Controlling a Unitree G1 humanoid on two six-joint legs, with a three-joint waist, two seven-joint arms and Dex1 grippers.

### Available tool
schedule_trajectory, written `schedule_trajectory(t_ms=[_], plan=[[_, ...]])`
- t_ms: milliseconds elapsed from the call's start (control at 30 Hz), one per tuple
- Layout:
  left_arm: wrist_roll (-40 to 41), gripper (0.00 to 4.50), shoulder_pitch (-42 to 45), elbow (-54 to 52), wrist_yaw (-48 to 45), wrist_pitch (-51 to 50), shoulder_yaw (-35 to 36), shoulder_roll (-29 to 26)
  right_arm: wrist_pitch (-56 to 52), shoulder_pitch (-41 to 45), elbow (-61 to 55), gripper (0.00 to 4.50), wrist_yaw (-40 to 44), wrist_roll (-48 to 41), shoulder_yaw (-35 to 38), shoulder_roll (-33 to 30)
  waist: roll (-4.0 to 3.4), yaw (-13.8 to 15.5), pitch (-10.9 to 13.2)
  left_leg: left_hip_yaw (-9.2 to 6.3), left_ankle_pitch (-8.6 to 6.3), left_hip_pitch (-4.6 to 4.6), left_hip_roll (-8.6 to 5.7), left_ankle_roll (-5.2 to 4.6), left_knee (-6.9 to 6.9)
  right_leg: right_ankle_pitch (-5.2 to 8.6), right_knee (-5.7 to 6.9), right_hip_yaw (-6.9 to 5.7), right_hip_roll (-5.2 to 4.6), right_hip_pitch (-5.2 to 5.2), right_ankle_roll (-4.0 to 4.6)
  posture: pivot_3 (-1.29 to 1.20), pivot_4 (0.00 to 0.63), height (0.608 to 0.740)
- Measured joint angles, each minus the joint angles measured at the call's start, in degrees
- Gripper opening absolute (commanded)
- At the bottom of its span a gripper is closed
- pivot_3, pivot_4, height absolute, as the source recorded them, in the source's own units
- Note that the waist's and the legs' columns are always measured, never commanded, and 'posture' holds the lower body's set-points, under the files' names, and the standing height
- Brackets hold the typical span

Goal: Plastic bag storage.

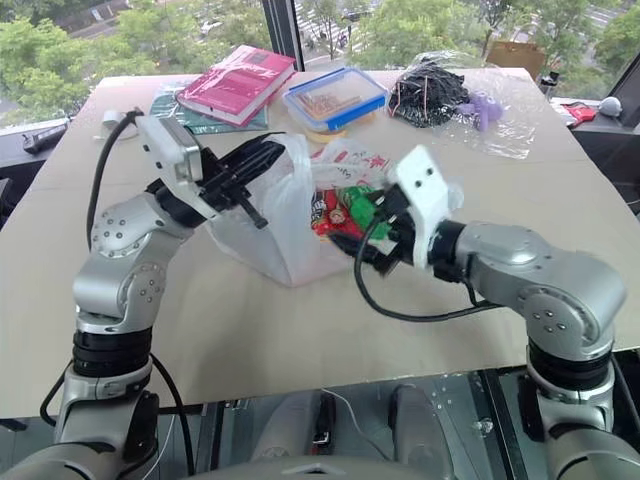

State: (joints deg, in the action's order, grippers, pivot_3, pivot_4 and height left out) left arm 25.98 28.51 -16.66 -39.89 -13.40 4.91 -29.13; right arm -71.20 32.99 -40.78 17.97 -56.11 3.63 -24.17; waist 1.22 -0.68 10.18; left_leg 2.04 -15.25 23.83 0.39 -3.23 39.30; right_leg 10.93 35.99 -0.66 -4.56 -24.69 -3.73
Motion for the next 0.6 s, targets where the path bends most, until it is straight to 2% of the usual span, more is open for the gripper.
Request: schedule_trajectory(t_ms=[100,200,233,300,433,533,600], plan=[[0.0,0.00,0.1,0.0,0.0,0.0,-0.5,0.3,0.9,-2.5,-1.2,4.42,0.7,-6.7,1.8,0.5,0.00,0.1,0.0,0.00,-0.01,0.03,0.02,-0.02,0.01,0.00,-0.05,0.00,-0.07,0.03,-0.01,0.00,0.150,0.740],[0.0,0.00,0.1,0.1,0.0,0.0,-0.6,0.4,1.8,-3.2,-1.4,4.42,-0.3,-9.5,3.7,-1.4,0.00,0.1,0.0,0.01,-0.02,0.02,0.01,-0.04,0.04,-0.01,-0.05,0.01,-0.09,0.03,-0.01,0.00,0.150,0.740],[0.0,0.00,0.2,0.1,-0.1,0.0,-0.9,0.5,2.2,-4.7,-2.4,4.42,-1.1,-11.8,5.2,-3.6,0.00,0.3,0.0,-0.03,-0.02,0.02,0.01,-0.04,0.04,0.00,-0.04,-0.02,-0.09,0.05,-0.01,0.00,0.150,0.740],[0.1,0.00,0.2,0.2,-0.5,0.0,-0.8,0.4,3.1,-12.5,-6.1,4.42,-4.2,-20.0,11.9,-12.3,0.01,1.3,0.0,-0.06,-0.02,0.02,0.02,-0.04,0.03,0.00,-0.07,-0.07,-0.11,0.09,-0.01,0.00,0.150,0.740],[0.1,0.00,0.5,0.6,-1.1,0.0,-0.8,0.3,6.4,-23.9,-9.4,4.42,-12.1,-29.7,19.9,-21.8,0.04,1.4,0.0,-0.01,-0.02,-0.02,0.03,-0.04,0.03,0.00,-0.08,-0.04,-0.08,0.14,-0.01,0.00,0.150,0.740],[0.1,0.00,0.6,1.2,-1.6,0.0,-1.0,0.6,9.6,-32.6,-11.1,4.42,-19.9,-32.4,24.4,-25.7,0.07,1.3,0.0,0.07,-0.02,-0.10,0.05,-0.04,0.07,0.01,-0.08,0.04,-0.03,0.19,-0.02,0.00,0.150,0.740],[0.1,0.00,0.6,1.6,-2.0,0.0,-1.0,0.9,11.9,-34.5,-10.4,4.42,-24.9,-32.3,24.6,-26.4,0.07,1.2,0.0,0.17,-0.02,-0.15,0.06,-0.04,0.12,0.01,-0.06,0.13,0.00,0.19,-0.02,0.00,0.150,0.740]])
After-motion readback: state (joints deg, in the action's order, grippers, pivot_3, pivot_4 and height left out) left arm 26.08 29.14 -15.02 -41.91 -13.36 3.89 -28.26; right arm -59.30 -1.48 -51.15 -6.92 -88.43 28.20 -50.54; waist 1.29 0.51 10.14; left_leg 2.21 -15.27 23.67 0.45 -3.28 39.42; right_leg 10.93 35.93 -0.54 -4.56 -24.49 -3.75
